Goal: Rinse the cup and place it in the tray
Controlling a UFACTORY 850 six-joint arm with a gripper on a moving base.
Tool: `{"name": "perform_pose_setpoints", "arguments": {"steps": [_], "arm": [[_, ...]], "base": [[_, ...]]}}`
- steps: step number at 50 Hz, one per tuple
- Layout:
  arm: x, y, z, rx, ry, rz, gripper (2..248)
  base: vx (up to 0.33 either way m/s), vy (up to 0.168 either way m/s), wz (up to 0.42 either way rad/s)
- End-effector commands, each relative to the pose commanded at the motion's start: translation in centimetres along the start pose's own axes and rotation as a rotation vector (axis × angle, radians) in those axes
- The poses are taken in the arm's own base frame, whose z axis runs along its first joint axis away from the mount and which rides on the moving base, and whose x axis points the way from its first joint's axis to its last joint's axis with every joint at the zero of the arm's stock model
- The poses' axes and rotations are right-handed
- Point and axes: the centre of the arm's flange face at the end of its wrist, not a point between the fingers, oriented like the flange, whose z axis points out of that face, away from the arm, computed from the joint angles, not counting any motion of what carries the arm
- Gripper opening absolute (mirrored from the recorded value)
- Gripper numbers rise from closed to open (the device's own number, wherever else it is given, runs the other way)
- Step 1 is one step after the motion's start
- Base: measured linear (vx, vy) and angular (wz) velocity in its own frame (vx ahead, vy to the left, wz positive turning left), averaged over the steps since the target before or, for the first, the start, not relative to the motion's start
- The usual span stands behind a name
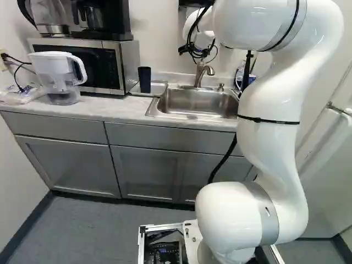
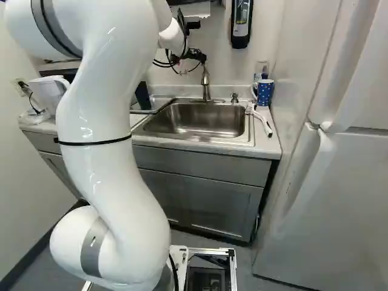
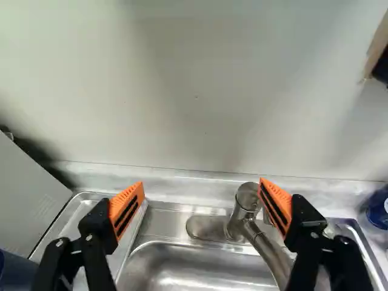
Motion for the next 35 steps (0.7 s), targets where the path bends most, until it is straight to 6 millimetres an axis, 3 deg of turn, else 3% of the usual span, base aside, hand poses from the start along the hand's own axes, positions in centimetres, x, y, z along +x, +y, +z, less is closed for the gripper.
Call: {"name": "perform_pose_setpoints", "arguments": {"steps": [35], "arm": [[-0.08, 0.0, 0.0, 0.0, -0.008, 0.0, 247]], "base": [[0.0, 0.0, 0.0]]}}
